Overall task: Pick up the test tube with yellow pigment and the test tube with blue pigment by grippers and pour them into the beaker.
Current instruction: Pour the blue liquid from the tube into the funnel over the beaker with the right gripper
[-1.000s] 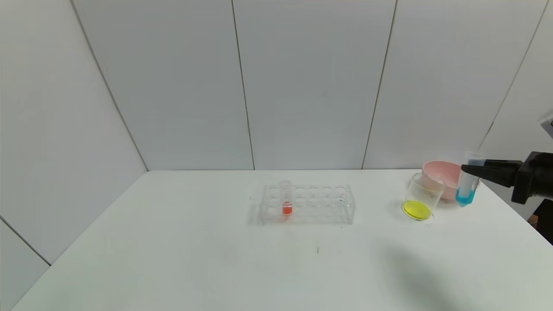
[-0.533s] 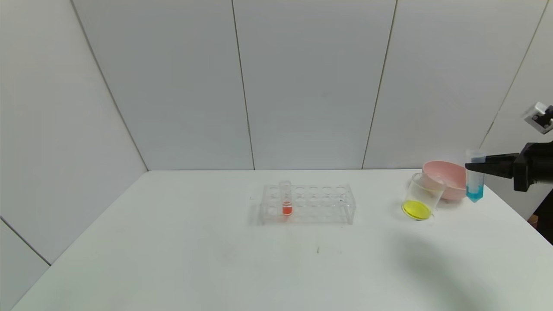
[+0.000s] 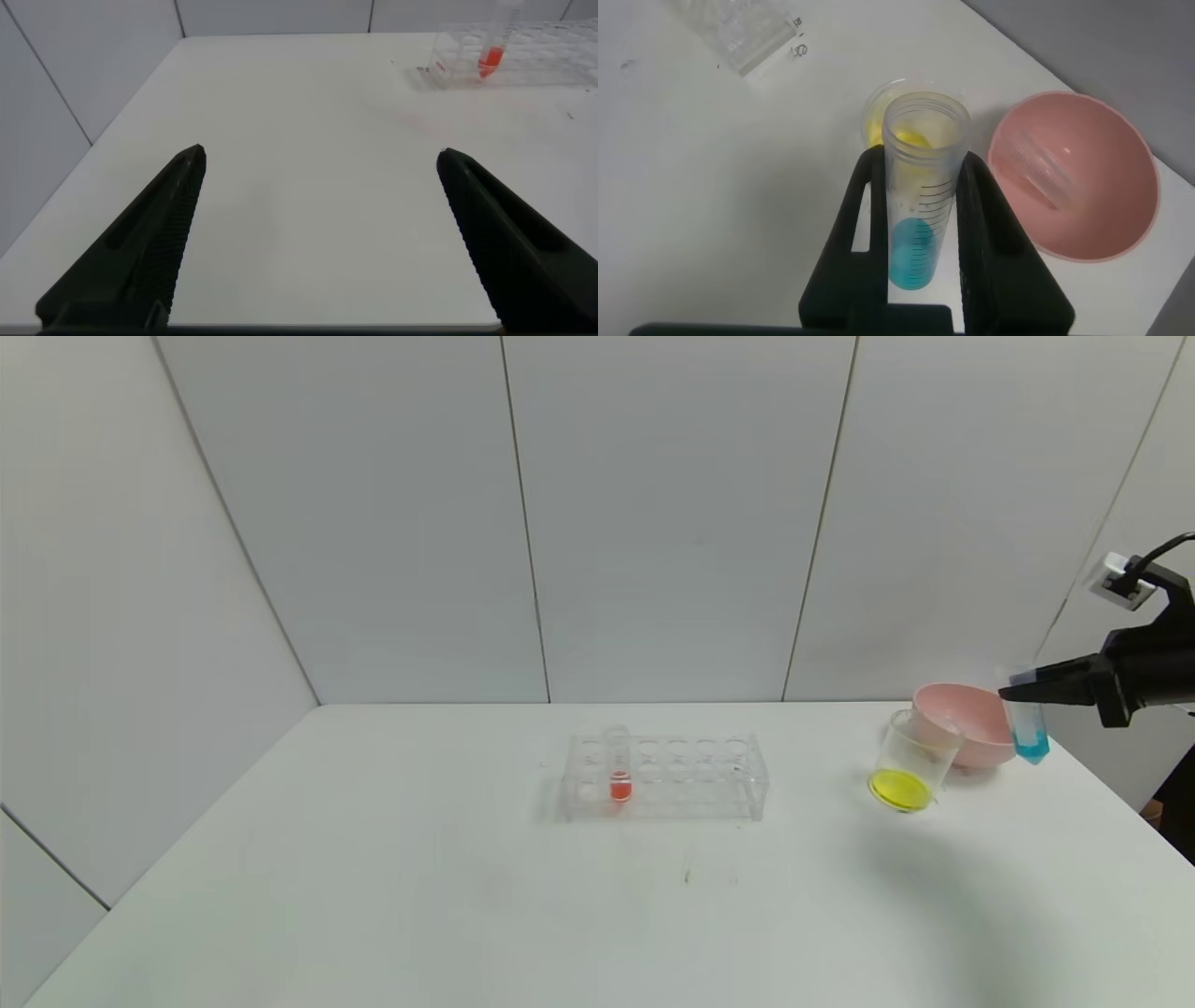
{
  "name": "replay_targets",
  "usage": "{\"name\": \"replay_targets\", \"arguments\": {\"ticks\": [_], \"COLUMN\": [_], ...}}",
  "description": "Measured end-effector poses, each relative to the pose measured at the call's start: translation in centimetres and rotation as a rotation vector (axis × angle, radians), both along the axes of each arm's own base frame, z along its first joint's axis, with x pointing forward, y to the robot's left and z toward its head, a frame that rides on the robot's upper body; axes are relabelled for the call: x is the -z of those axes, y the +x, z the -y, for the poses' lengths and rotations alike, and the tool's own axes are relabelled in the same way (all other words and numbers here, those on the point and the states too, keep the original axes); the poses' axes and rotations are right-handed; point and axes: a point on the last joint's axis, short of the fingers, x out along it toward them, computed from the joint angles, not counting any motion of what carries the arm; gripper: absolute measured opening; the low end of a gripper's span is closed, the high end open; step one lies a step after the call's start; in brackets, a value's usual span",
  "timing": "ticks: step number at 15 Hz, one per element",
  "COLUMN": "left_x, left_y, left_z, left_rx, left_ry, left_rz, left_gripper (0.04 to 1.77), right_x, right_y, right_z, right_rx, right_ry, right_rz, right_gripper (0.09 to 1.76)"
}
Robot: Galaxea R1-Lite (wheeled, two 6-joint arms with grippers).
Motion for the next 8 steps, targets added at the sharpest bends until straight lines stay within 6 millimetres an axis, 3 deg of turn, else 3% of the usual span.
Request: {"name": "replay_targets", "arguments": {"ticks": [5,8], "left_x": [0.0,0.0], "left_y": [0.0,0.0], "left_z": [0.0,0.0], "left_rx": [0.0,0.0], "left_ry": [0.0,0.0], "left_rz": [0.0,0.0], "left_gripper": [1.76,1.76], "right_x": [-1.8,-1.4], "right_y": [1.4,2.7], "right_z": [-0.1,-0.9], "right_rx": [-0.017,-0.025], "right_ry": [-0.119,-0.258], "right_rz": [-0.073,-0.075], "right_gripper": [0.49,0.49]}}
